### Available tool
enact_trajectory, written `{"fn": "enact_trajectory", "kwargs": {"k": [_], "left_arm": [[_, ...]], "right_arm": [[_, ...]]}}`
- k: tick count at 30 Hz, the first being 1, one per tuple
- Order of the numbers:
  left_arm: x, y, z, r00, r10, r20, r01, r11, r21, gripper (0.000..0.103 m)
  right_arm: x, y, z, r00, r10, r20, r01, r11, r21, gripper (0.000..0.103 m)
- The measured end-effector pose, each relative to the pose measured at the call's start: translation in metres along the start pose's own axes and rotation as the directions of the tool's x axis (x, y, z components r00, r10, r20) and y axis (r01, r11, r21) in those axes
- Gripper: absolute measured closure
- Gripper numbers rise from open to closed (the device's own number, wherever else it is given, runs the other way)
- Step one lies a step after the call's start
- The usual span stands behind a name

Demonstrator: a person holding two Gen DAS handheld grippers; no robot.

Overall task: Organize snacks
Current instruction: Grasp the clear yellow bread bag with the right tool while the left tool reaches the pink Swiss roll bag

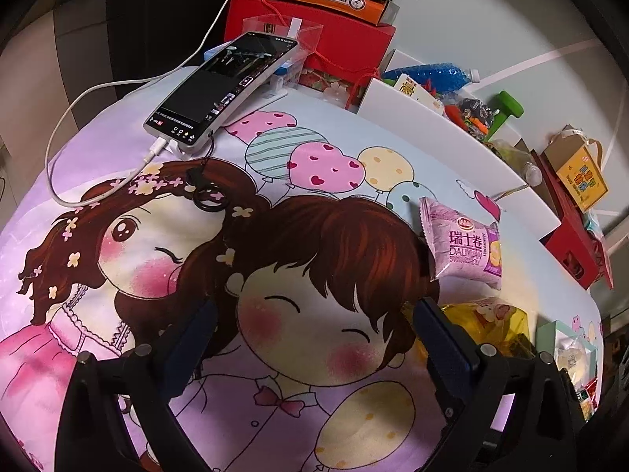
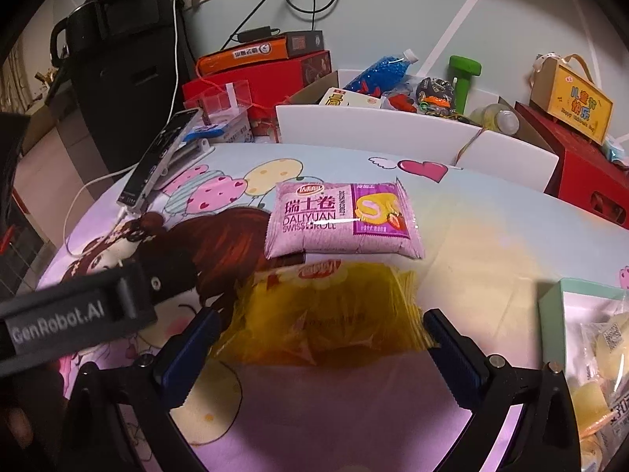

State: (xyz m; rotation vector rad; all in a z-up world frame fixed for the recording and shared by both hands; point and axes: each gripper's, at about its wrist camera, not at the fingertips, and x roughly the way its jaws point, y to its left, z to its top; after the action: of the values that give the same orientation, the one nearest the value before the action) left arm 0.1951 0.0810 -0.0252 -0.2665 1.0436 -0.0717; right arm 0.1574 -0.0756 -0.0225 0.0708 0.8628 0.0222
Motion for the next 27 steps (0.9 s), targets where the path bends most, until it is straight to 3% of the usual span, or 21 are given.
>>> {"fn": "enact_trajectory", "kwargs": {"k": [13,27], "left_arm": [[0.008,-0.005,0.000,0.999,0.045,-0.012,-0.045,0.999,0.004,0.003],[0.012,-0.017,-0.002,0.997,0.074,-0.013,-0.073,0.997,0.039,0.003]], "right_arm": [[0.002,-0.002,0.000,1.000,-0.018,0.006,0.018,0.999,-0.036,0.002],[0.002,-0.007,-0.001,0.999,0.037,0.007,-0.036,0.999,-0.010,0.020]]}}
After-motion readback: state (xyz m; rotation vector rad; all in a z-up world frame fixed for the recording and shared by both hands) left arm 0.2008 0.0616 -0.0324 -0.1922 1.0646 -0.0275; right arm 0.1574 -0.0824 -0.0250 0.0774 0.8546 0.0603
